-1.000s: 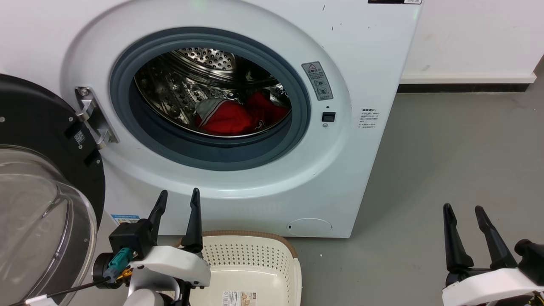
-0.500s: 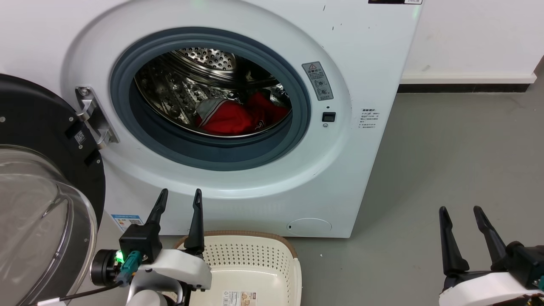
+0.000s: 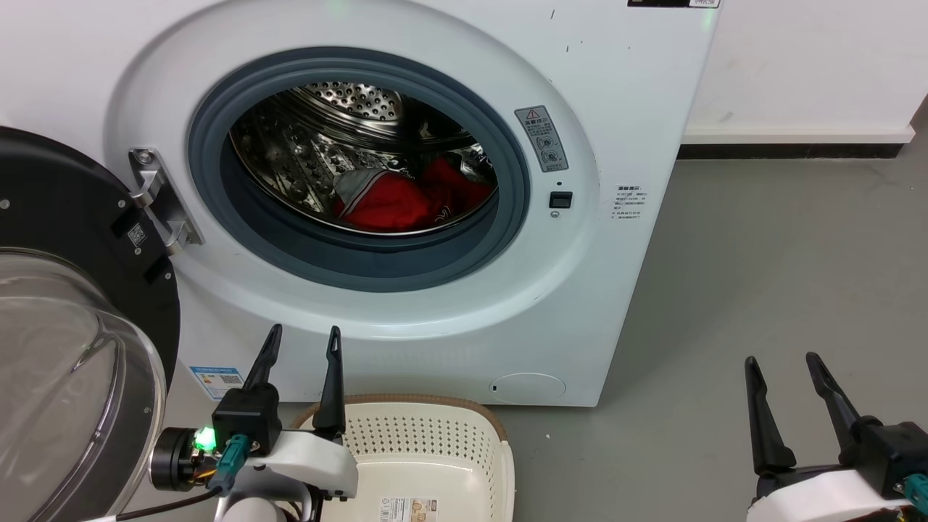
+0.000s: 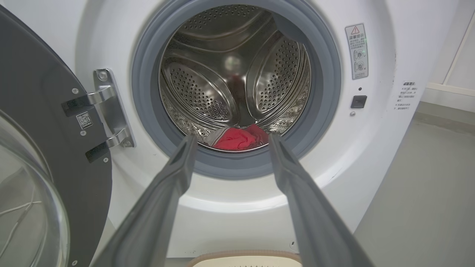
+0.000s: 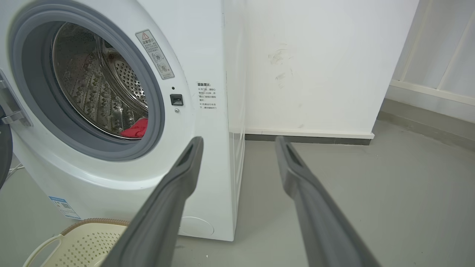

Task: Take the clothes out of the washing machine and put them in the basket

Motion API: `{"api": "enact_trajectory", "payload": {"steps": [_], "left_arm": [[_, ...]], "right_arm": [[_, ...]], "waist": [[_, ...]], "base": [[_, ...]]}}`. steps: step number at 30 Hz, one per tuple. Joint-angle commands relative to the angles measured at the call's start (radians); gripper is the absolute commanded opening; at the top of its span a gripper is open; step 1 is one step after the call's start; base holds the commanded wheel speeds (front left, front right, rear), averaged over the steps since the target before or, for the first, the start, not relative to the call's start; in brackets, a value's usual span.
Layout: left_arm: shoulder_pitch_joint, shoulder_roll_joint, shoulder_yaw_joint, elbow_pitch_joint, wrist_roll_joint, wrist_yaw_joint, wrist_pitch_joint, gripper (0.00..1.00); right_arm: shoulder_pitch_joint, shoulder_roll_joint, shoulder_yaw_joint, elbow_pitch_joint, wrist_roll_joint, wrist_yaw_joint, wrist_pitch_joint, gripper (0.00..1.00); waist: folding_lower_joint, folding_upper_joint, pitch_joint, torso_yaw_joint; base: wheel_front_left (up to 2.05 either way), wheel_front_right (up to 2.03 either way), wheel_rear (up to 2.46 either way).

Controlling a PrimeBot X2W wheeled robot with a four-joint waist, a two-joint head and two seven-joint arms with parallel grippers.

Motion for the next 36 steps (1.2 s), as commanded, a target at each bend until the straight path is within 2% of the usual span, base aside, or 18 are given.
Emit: {"api": "enact_trajectory", "payload": {"steps": [1,9,20,36], "left_arm": [[0.003,-0.003,0.003,0.006,0.021,0.002,-0.009,1.00],[0.001,-0.013,0.010,0.028,0.061,-0.012,-0.024,1.00],[0.002,-0.028,0.024,0.040,0.043,-0.029,-0.022,1.00],[-0.044,-0.044,0.050,0.073,0.047,-0.024,-0.022,1.00]], "right_arm": [[0.014,0.000,-0.001,-0.010,-0.025,0.000,-0.009,1.00],[0.018,0.000,-0.003,-0.013,-0.075,0.000,-0.017,1.00],[0.013,0.000,-0.005,-0.003,-0.069,0.000,-0.015,1.00],[-0.011,0.000,0.001,0.008,-0.064,0.000,-0.015,1.00]], "waist": [[-0.0001,0.0000,0.000,0.000],[-0.0001,0.0000,-0.001,0.002],[-0.0001,0.0000,-0.002,0.004],[-0.0001,0.0000,0.022,-0.013]], "base": [[0.00,0.00,0.00],[0.00,0.00,0.00],[0.00,0.00,0.00],[0.00,0.00,0.00]]}}
